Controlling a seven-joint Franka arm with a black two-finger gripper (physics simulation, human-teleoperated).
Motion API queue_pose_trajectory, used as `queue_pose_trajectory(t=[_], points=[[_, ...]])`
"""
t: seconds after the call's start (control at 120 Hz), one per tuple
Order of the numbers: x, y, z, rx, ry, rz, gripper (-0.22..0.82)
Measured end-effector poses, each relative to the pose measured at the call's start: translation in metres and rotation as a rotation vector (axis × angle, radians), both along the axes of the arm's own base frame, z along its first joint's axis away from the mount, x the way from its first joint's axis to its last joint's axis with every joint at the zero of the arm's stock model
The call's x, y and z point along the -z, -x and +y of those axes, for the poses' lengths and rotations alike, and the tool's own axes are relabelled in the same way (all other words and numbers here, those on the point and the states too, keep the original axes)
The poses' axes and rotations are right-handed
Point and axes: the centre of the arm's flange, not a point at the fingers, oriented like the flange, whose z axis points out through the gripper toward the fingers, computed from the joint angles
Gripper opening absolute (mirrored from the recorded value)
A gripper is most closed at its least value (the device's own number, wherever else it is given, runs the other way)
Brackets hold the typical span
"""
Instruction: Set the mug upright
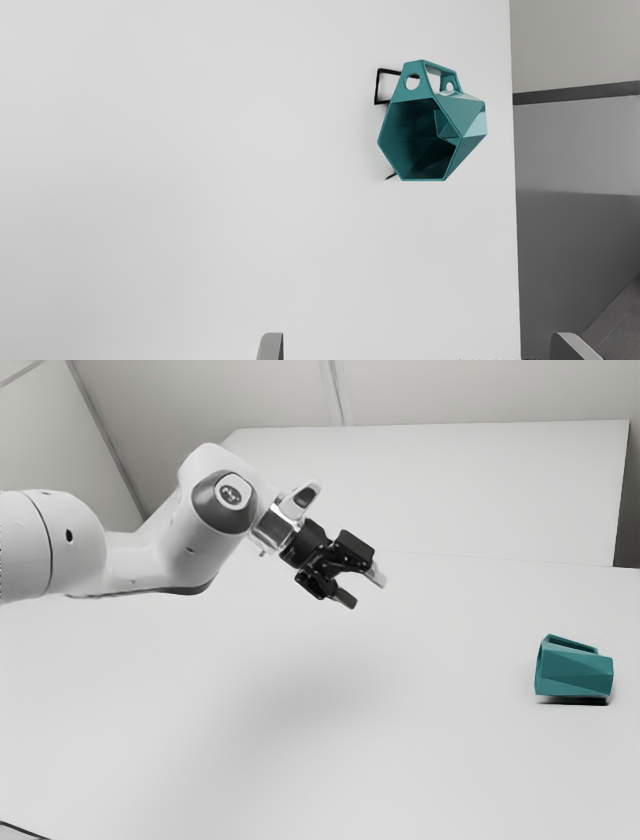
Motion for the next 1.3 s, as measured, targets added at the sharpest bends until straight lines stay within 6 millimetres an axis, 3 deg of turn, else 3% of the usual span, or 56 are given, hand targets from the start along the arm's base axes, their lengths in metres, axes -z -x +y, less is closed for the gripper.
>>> queue_pose_trajectory(t=[0.417, 0.608, 1.0, 1.3], points=[[0.063, 0.006, -0.066, 0.078, 0.107, -0.001, 0.58], [0.086, 0.007, -0.086, 0.069, 0.156, 0.014, 0.58], [0.122, -0.001, -0.112, 0.073, 0.223, 0.007, 0.56], [0.131, -0.010, -0.150, 0.134, 0.270, -0.052, 0.56]])
